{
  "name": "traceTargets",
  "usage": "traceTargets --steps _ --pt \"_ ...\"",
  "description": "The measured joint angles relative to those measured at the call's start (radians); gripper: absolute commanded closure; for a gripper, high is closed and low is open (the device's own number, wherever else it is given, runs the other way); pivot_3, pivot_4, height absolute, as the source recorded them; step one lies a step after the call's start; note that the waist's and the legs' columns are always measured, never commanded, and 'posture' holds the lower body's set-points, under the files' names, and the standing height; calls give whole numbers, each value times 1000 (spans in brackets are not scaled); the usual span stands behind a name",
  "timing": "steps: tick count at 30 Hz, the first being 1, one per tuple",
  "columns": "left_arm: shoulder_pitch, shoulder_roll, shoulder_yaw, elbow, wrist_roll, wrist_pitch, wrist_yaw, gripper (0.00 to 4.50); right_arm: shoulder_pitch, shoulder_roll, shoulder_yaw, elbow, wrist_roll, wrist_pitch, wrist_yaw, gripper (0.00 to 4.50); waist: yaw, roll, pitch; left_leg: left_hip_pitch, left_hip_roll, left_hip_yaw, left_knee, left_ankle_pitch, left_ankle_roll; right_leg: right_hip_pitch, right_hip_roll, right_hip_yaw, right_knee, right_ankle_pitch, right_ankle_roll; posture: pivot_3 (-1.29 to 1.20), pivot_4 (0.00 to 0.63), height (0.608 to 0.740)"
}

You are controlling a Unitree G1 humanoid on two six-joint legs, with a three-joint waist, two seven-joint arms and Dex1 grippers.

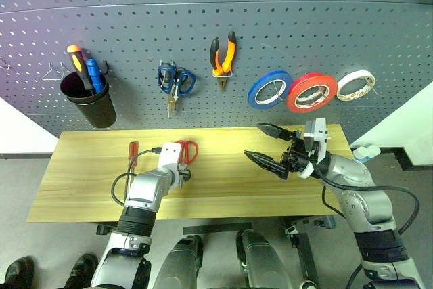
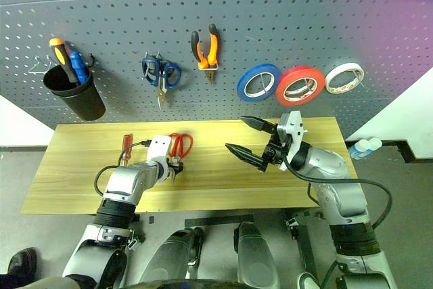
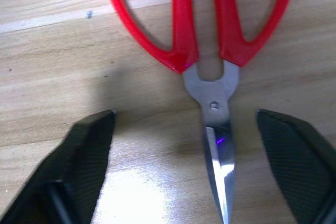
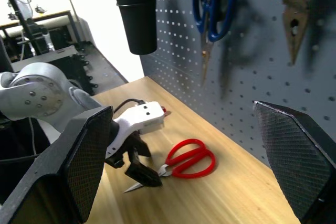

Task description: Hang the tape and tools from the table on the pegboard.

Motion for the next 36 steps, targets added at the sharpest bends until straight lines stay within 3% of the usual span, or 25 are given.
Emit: traceTargets --steps 9,19,25,28,32,36 --pt "0 -21 41 -3 4 12 22 4186 -2 2 -4 0 -2 0 -20 0 0 0 0 0 0 0 0 0 0 0 0 0 0 0 1 -124 287 740" --pt "13 -21 44 -15 5 2 21 4230 -11 2 -10 -1 -5 -4 -29 0 0 1 0 0 0 0 0 0 0 0 0 0 -1 -1 1 -121 279 740" --pt "85 69 -62 -57 38 -127 -63 4230 -11 8 -9 16 -18 -26 -27 0 -2 0 2 0 0 0 -1 0 0 0 0 0 -1 0 1 -109 276 740" --pt "133 80 -50 -108 41 -168 -75 4230 -12 8 -12 34 -18 -31 -23 0 0 -1 10 -3 0 0 -1 0 0 -3 0 0 -1 0 1 -103 276 740" --pt "186 163 -78 -180 54 -210 -129 4230 -14 9 -15 50 -20 -39 -17 0 0 -1 13 -16 0 0 0 0 -1 -17 -1 0 1 0 0 -99 274 740" --pt "239 221 -98 -222 90 -292 -147 4230 -21 9 -16 56 -21 -42 -15 0 1 -1 14 -18 0 0 -1 0 0 -19 -1 0 0 0 0 -93 273 740"
